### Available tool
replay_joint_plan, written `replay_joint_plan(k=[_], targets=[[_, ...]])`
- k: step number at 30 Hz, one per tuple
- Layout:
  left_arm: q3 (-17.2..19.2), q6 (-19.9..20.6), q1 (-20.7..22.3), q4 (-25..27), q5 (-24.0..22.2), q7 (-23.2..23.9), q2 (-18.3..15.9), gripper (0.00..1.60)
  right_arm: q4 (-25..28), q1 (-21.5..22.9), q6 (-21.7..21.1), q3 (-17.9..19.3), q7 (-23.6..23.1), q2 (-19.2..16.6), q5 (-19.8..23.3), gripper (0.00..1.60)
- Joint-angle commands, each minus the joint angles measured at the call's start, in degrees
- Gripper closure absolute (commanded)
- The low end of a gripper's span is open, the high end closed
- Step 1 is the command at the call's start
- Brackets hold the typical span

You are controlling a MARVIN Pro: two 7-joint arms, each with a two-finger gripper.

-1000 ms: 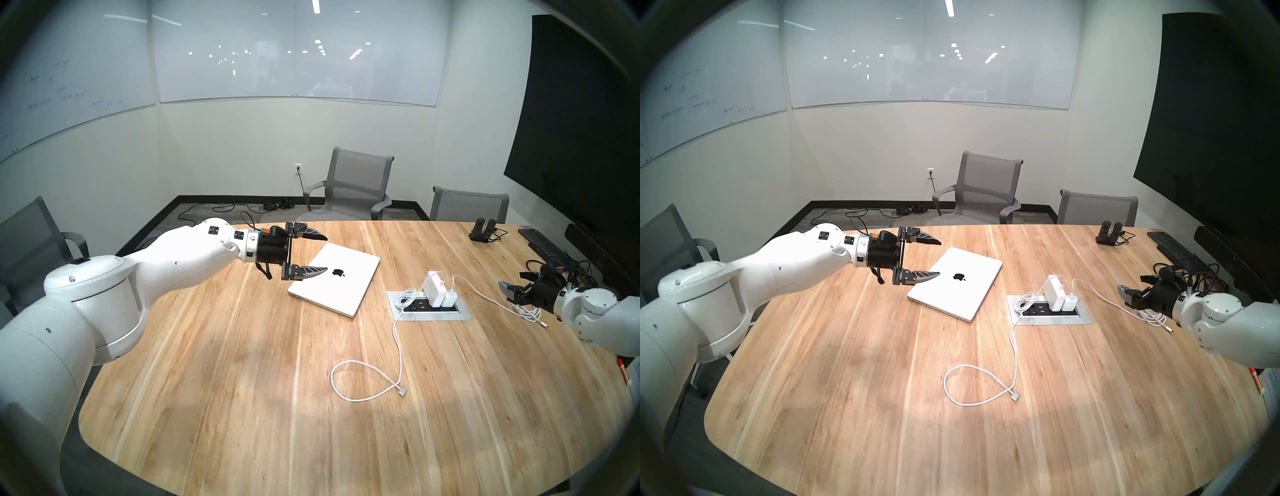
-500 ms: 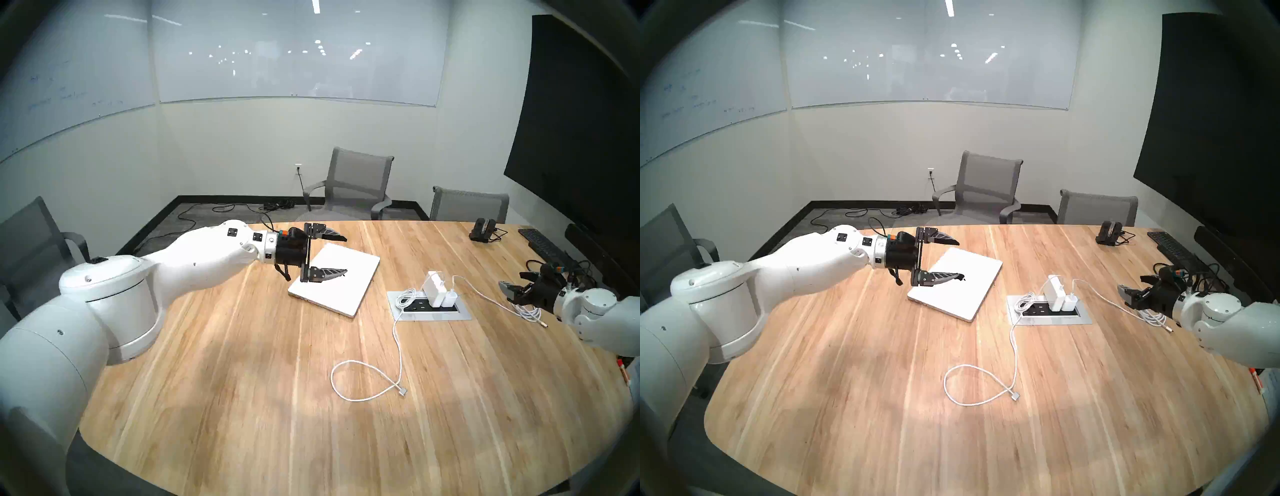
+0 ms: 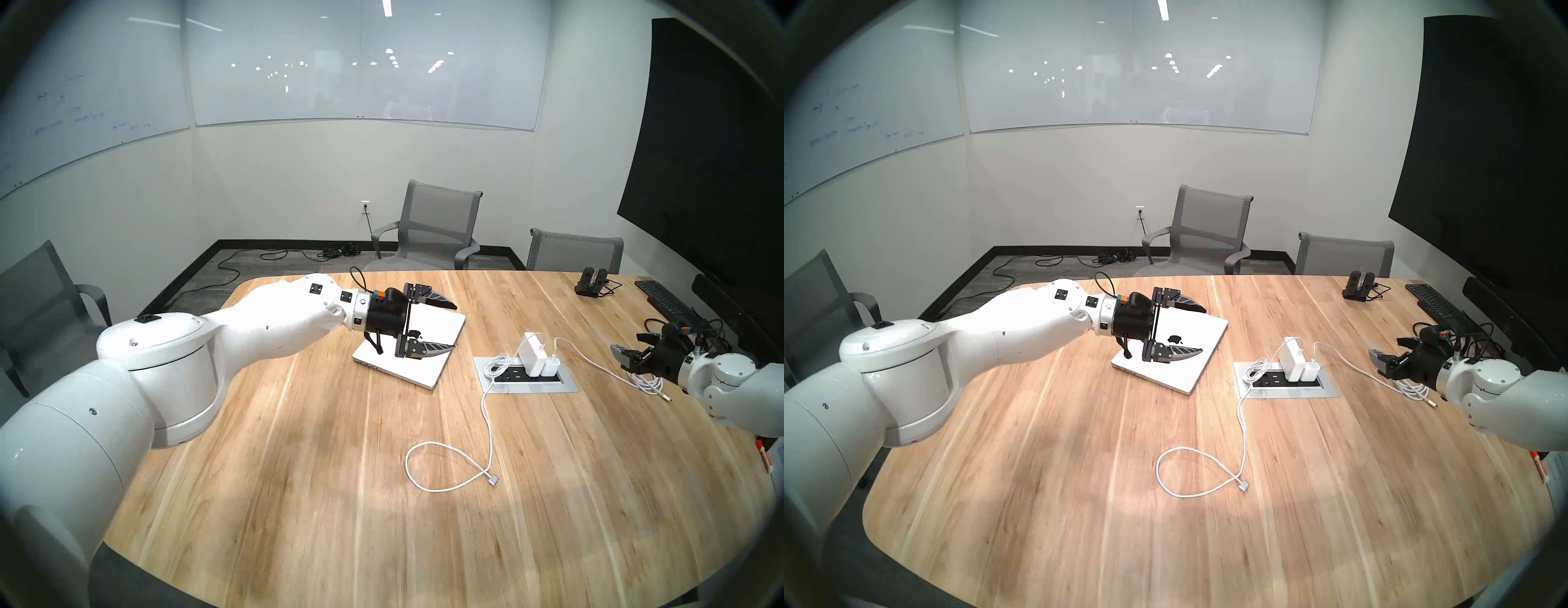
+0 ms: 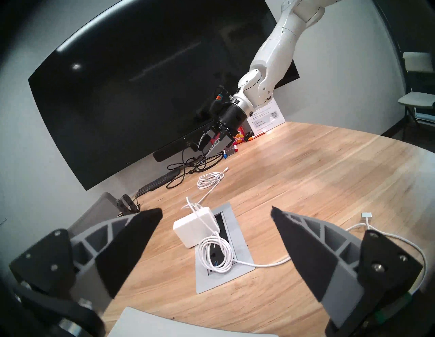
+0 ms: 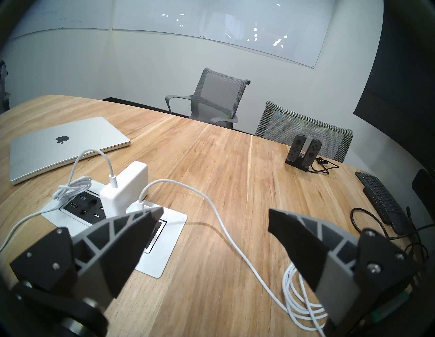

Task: Plug the charging cable into the port of a MacBook

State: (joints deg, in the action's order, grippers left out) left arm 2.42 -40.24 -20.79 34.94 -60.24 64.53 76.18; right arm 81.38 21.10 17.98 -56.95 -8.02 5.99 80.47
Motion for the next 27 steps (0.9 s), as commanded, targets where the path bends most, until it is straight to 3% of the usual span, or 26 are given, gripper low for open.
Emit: replay_joint_plan(k=[1, 4, 10, 18, 19, 27], targets=[[-0.5, -0.3, 1.3, 1.3, 1.0, 0.1, 4.2, 0.00, 0.1, 0.7, 0.3, 0.6, -0.1, -0.1, -0.2, 0.00], [-0.6, 0.0, 1.1, 2.5, 1.1, -0.9, 4.2, 0.00, 0.1, 0.8, 0.3, 0.6, -0.1, -0.1, -0.2, 0.00], [-1.5, 0.5, 0.7, 9.1, 3.1, -3.4, 0.8, 0.00, 0.1, 0.8, 0.3, 0.5, -0.2, -0.1, -0.2, 0.00], [-2.7, 4.5, 0.6, 18.3, 7.6, -12.7, -3.3, 0.00, 0.1, 0.8, 0.3, 0.5, -0.2, -0.1, -0.2, 0.00], [-1.9, 4.7, 0.3, 17.4, 7.8, -11.9, -2.6, 0.00, 0.1, 0.8, 0.3, 0.5, -0.2, -0.1, -0.2, 0.00], [-1.8, 9.9, 0.1, 19.1, 10.0, -20.1, -1.0, 0.00, 0.1, 0.8, 0.3, 0.5, -0.2, -0.1, -0.2, 0.00]])
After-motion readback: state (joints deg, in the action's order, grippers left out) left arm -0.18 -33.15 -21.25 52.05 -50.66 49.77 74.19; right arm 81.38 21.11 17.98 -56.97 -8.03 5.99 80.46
